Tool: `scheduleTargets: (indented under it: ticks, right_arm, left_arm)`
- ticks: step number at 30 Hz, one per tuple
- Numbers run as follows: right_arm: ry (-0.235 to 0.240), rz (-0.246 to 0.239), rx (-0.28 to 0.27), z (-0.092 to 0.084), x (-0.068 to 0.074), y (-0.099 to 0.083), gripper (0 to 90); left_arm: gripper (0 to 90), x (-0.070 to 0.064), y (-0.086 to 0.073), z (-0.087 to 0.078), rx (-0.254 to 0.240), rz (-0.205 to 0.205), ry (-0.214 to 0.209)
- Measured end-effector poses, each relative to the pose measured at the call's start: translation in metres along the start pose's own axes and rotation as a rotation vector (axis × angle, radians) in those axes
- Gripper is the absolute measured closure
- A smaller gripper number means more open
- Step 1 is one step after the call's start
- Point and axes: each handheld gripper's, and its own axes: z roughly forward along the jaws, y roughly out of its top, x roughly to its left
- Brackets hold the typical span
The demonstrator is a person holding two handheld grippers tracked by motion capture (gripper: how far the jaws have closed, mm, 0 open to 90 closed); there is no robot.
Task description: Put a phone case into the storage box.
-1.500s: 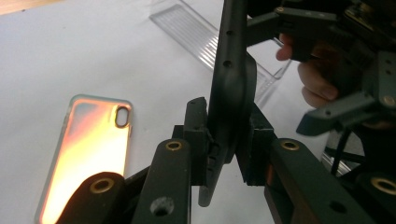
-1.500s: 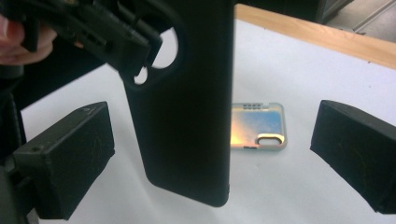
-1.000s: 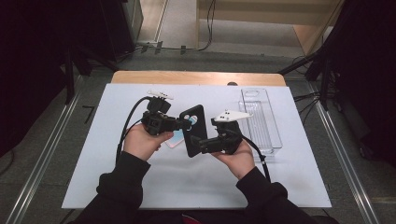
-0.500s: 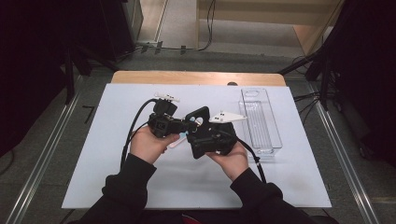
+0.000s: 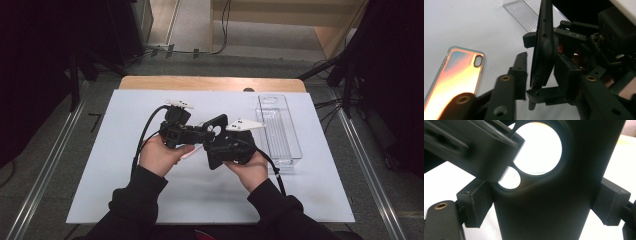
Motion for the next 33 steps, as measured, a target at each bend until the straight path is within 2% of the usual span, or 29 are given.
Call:
scheduleTargets:
  ticks: [1, 2, 5, 9, 11, 12, 16, 21, 25, 28, 31, 33]
  right_arm:
    - [0.0, 0.0, 0.0, 0.0, 0.0, 0.0, 12.5]
    - [-0.008, 0.001, 0.007, 0.0, -0.003, 0.0, 12.5]
    - [-0.012, 0.008, 0.009, -0.001, -0.008, 0.0, 12.5]
    - [-0.017, 0.02, 0.009, -0.003, -0.014, 0.0, 12.5]
    - [-0.015, 0.028, 0.008, -0.005, -0.02, 0.0, 12.4]
    - [-0.013, 0.033, 0.009, -0.005, -0.022, 0.0, 12.4]
    - [-0.009, 0.034, 0.017, -0.007, -0.026, 0.0, 12.4]
    - [0.006, 0.043, 0.017, -0.01, -0.031, 0.001, 12.4]
    - [0.014, 0.037, 0.018, -0.012, -0.032, 0.001, 12.4]
    - [0.018, 0.034, 0.021, -0.012, -0.033, 0.001, 12.4]
    - [0.023, 0.032, 0.023, -0.013, -0.034, 0.001, 12.4]
    - [0.035, 0.034, 0.027, -0.013, -0.034, 0.0, 12.4]
  left_arm:
    - [54.8, 0.0, 0.0, -0.002, -0.002, -0.002, -0.003]
    - [47.5, 0.0, 0.0, -0.003, -0.001, -0.001, -0.007]
    - [42.5, 0.002, 0.0, -0.007, -0.011, 0.02, -0.022]
    - [38.3, 0.005, -0.002, -0.009, -0.013, 0.041, -0.022]
    - [35.8, 0.006, -0.005, -0.009, -0.005, 0.067, -0.008]
    - [34.5, 0.007, -0.008, -0.007, 0.003, 0.107, 0.0]
    - [34.0, 0.012, -0.015, -0.003, 0.016, 0.125, 0.0]
    - [31.2, 0.022, -0.029, 0.002, 0.027, 0.135, -0.029]
    - [31.2, 0.027, -0.037, 0.003, 0.039, 0.165, -0.019]
    - [31.2, 0.031, -0.042, 0.005, 0.035, 0.166, -0.032]
    - [31.1, 0.034, -0.049, 0.008, 0.038, 0.17, -0.013]
    - [31.2, 0.037, -0.053, 0.008, 0.049, 0.176, -0.017]
